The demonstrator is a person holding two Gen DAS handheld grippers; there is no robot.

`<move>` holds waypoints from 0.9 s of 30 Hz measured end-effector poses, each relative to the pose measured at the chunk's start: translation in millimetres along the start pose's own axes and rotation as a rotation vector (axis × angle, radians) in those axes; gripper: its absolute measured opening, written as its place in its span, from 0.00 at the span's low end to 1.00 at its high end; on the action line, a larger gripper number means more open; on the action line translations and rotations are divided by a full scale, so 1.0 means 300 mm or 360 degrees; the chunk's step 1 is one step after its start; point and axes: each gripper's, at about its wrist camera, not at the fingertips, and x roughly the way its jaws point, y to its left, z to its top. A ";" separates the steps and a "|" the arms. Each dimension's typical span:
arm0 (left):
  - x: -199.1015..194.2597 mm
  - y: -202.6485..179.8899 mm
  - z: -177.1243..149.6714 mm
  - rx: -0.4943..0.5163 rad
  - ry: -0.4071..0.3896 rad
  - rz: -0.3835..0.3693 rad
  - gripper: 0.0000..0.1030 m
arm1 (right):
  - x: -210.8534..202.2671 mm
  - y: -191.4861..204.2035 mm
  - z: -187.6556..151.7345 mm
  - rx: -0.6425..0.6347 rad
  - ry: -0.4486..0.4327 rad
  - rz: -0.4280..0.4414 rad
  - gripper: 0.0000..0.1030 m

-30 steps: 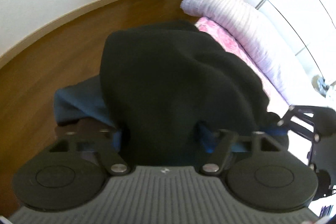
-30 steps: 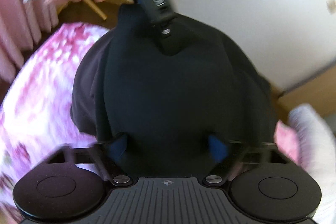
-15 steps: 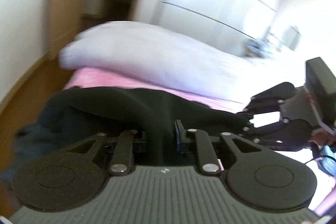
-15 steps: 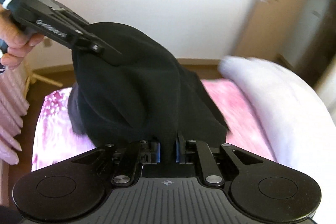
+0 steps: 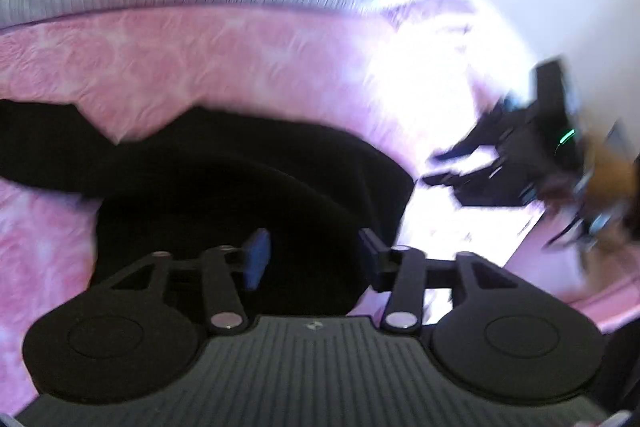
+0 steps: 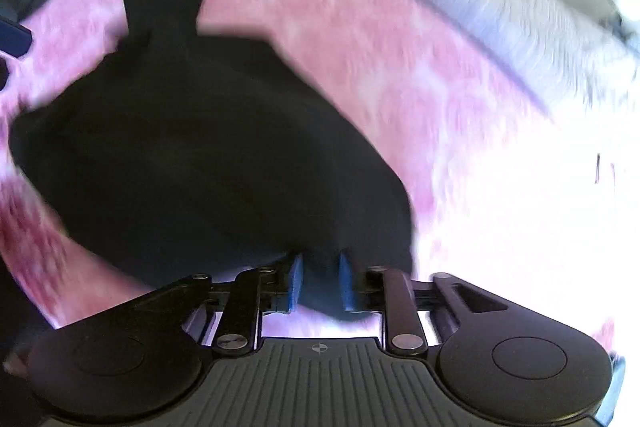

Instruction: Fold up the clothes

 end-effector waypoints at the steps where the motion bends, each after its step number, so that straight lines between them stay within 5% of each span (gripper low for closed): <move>1: 0.000 0.024 -0.043 -0.0009 0.0033 0.0057 0.49 | -0.008 0.004 -0.025 -0.0021 -0.0024 0.0020 0.59; 2: 0.012 0.063 -0.068 -0.0025 0.0067 0.0118 0.52 | -0.016 0.023 -0.042 -0.0045 -0.0050 0.0053 0.70; 8: 0.078 0.340 -0.138 -0.0144 0.0156 0.0348 0.59 | 0.011 0.258 -0.037 -0.0214 -0.0158 0.0298 0.74; 12: 0.157 0.477 -0.119 -0.0112 0.0173 0.0329 0.61 | 0.097 0.361 0.082 -0.0345 -0.0288 0.0327 0.74; 18: 0.356 0.618 -0.094 -0.0033 0.0321 0.0222 0.64 | 0.321 0.402 0.284 -0.0506 -0.0243 0.0257 0.84; 21: 0.406 0.621 -0.120 -0.0019 0.0414 0.0139 0.47 | 0.434 0.422 0.385 -0.0586 -0.0215 0.0220 0.84; 22: 0.419 0.615 -0.129 -0.0005 0.0443 0.0108 0.29 | 0.472 0.428 0.418 -0.0612 -0.0206 0.0208 0.83; 23: 0.419 0.598 -0.139 0.0033 0.0462 0.0088 0.17 | 0.498 0.410 0.427 -0.0547 -0.0151 0.0255 0.67; 25: 0.389 0.552 -0.158 0.0110 0.0469 0.0049 0.11 | 0.483 0.355 0.421 -0.0375 -0.0122 0.0346 0.14; 27: 0.353 0.506 -0.177 0.0187 0.0470 0.0010 0.09 | 0.390 0.289 0.392 -0.0229 -0.0219 0.0287 0.13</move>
